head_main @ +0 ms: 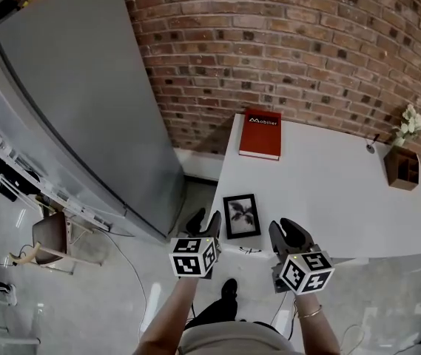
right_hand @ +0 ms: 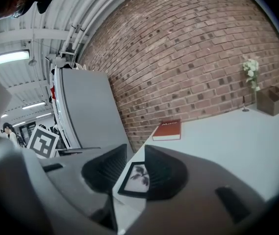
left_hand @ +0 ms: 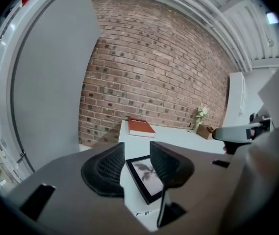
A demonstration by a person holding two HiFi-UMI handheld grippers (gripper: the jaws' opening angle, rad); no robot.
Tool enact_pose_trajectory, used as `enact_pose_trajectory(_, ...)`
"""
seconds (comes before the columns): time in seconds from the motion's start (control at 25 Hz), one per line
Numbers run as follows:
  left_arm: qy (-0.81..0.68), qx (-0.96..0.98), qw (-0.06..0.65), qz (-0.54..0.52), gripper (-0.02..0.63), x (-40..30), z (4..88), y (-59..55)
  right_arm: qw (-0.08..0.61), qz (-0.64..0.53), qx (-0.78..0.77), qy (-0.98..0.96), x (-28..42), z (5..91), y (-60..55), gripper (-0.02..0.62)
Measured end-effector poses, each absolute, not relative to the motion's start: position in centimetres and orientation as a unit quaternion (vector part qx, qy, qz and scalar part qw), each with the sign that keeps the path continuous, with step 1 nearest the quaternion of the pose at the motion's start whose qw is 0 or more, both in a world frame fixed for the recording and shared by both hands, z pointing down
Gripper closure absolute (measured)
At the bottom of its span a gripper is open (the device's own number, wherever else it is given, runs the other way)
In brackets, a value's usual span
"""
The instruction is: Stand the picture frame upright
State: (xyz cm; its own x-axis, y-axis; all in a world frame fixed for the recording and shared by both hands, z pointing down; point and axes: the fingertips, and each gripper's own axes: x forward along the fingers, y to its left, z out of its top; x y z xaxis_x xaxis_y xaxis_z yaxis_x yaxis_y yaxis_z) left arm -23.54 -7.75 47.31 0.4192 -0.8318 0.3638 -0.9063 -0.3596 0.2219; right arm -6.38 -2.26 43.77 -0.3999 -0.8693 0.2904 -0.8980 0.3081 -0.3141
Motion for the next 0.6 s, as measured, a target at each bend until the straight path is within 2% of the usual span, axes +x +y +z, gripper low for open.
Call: enact_pose_trajectory(0.6, -0.511, 0.821, 0.225, 0.116, 0.465, -23.5, 50.2, -12.9, 0.048, 0.228, 0.564, -0.793, -7.3, 45.7, -6.8, 0.495)
